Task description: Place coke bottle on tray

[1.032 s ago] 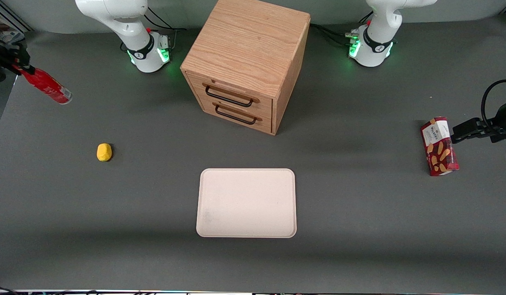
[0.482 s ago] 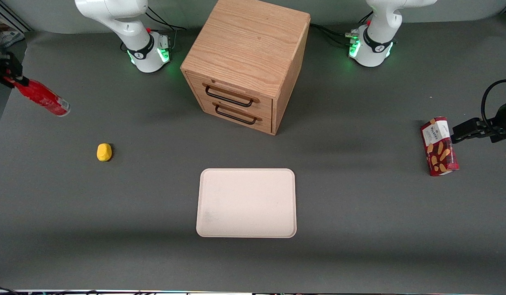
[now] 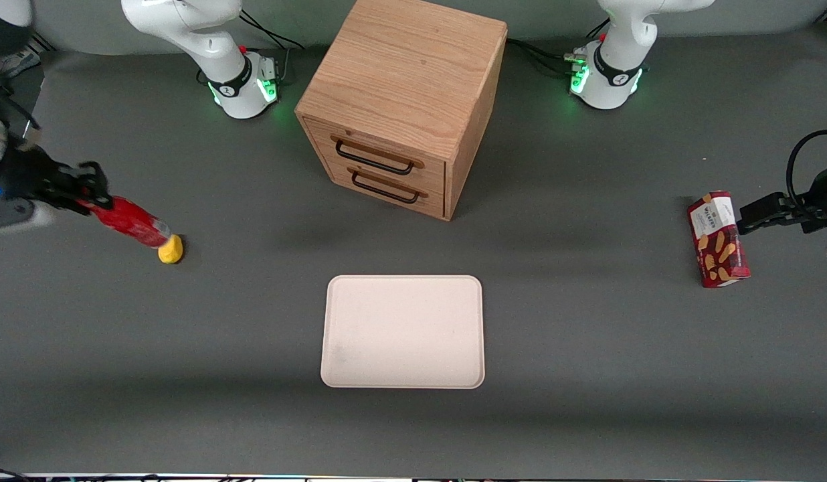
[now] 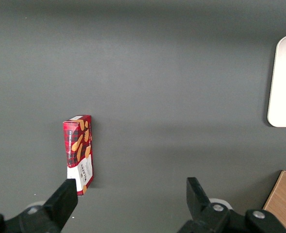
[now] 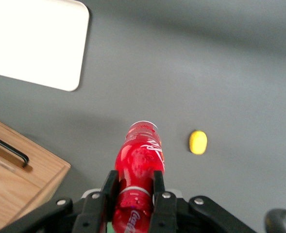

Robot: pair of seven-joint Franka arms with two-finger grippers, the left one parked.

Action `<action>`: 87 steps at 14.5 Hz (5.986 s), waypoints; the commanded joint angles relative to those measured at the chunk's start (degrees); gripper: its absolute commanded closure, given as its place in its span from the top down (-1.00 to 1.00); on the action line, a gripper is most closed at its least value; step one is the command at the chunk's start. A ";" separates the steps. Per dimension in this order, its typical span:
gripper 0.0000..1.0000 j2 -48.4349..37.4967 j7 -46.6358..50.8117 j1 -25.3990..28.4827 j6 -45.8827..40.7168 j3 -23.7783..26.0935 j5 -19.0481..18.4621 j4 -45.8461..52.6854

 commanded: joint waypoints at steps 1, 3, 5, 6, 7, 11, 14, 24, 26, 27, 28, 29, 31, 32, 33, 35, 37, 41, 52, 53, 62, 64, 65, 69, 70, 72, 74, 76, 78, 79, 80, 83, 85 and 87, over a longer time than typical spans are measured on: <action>-1.00 9.47 7.04 3.02 -3.41 0.98 0.86 11.56; -1.00 12.29 13.72 5.04 -3.15 2.29 1.13 14.55; -1.00 14.67 19.00 6.89 -2.62 3.88 1.13 17.10; -1.00 15.81 21.12 7.77 -2.01 4.23 1.13 18.33; -1.00 16.43 23.57 8.56 -1.14 4.93 1.13 18.95; -1.00 17.40 33.69 10.24 3.61 8.89 1.13 19.13; -1.00 17.84 36.52 10.42 6.07 10.74 1.13 19.05; -1.00 26.10 35.90 10.42 15.83 9.95 0.51 18.17; -1.00 28.12 35.90 10.24 16.27 9.86 0.43 17.91; -1.00 29.08 35.90 10.15 17.15 9.86 0.34 17.82; -1.00 30.05 35.99 9.98 17.50 9.86 0.16 16.95; -1.00 30.93 35.99 9.89 18.90 9.86 -0.01 16.24; -1.00 32.08 35.99 9.80 22.06 9.77 -1.59 14.22; -1.00 32.34 36.08 9.80 23.64 9.77 -2.47 13.26; -1.00 32.78 35.99 9.80 24.96 9.86 -2.65 12.38; -1.00 33.57 36.17 9.80 27.08 9.86 -2.65 10.62; -1.00 33.84 36.43 9.80 27.96 9.86 -2.56 9.56; -1.00 34.98 36.43 9.80 28.75 9.86 -2.65 9.47; 1.00 34.98 36.87 9.80 30.43 9.77 -2.65 8.76; 1.00 34.98 36.87 9.80 30.43 9.77 -2.65 8.76; 1.00 23.05 36.96 8.40 16.38 9.86 -2.65 8.32; 1.00 19.79 36.26 7.61 12.34 9.86 -2.65 8.24; 1.00 17.86 35.99 6.91 10.32 9.95 -2.48 7.54; 1.00 4.25 30.74 3.04 8.98 10.56 -2.04 -5.53; 1.00 1.26 28.54 1.90 8.89 10.65 -1.86 -8.08; 1.00 -4.28 22.66 -1.26 8.89 10.65 -1.77 -12.75; 1.00 -8.24 17.21 -4.34 8.89 10.57 -1.60 -16.36; 1.00 -11.06 11.76 -7.50 9.07 10.22 -1.51 -19.34; 1.00 -13.17 7.62 -9.53 9.33 9.25 -0.72 -22.16; 1.00 -14.05 6.65 -9.97 9.51 8.11 -0.72 -23.39; 1.00 -14.58 6.20 -10.06 9.77 7.06 -0.63 -24.53; 1.00 -14.94 5.59 -10.06 11.34 3.63 0.25 -26.74; 1.00 -15.29 3.31 -9.97 13.10 2.31 0.25 -28.23; 1.00 -16.34 3.21 -9.97 13.64 1.08 0.25 -29.73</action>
